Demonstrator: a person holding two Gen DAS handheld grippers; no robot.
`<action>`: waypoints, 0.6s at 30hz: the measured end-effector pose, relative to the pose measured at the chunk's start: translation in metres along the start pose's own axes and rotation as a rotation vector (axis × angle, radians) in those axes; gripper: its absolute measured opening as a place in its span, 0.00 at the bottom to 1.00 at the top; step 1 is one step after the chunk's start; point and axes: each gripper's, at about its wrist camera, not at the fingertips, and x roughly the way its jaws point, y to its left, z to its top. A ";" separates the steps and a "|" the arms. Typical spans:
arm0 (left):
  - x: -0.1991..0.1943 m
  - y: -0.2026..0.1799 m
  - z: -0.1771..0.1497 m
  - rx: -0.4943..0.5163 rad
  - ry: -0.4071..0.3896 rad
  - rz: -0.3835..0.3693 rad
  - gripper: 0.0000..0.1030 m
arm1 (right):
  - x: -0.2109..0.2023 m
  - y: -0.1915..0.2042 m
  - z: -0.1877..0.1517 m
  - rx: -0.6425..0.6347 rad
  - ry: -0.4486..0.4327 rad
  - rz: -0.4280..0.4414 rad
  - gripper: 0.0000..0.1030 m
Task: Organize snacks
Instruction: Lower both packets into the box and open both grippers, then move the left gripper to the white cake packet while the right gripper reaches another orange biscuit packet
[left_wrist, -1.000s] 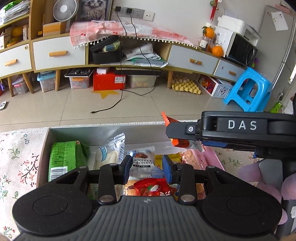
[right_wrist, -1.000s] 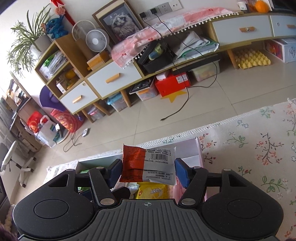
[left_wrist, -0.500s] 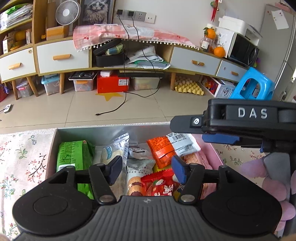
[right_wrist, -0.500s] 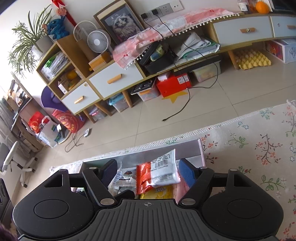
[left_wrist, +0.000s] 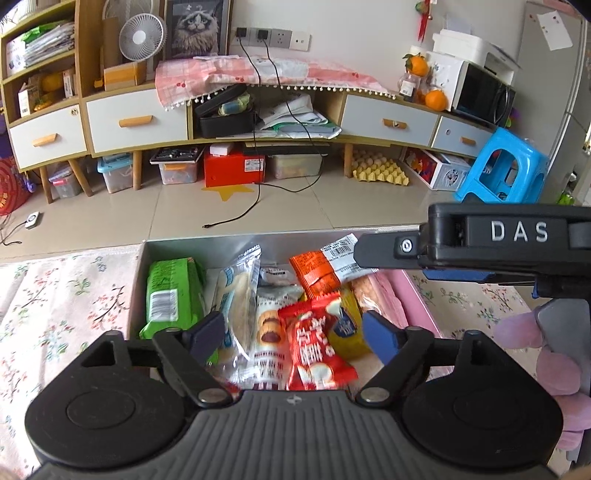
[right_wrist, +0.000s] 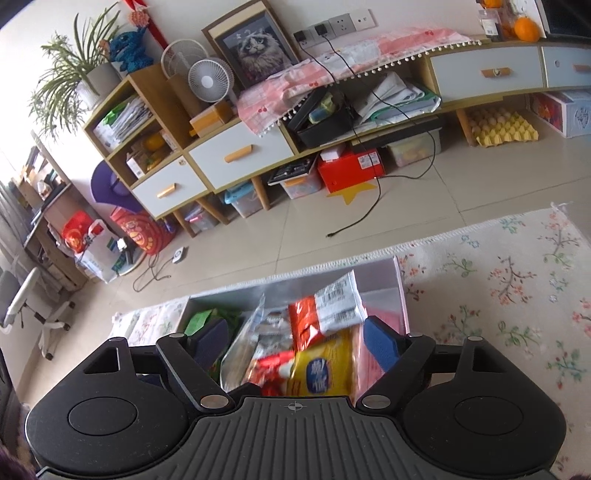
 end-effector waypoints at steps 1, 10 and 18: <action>-0.004 -0.001 -0.001 0.001 -0.001 0.004 0.85 | -0.004 0.002 -0.003 -0.004 0.002 -0.002 0.82; -0.035 -0.007 -0.019 -0.028 0.006 0.060 0.99 | -0.042 0.016 -0.026 -0.043 0.000 -0.033 0.88; -0.056 -0.007 -0.034 -0.042 0.043 0.126 0.99 | -0.068 0.033 -0.053 -0.098 0.010 -0.059 0.90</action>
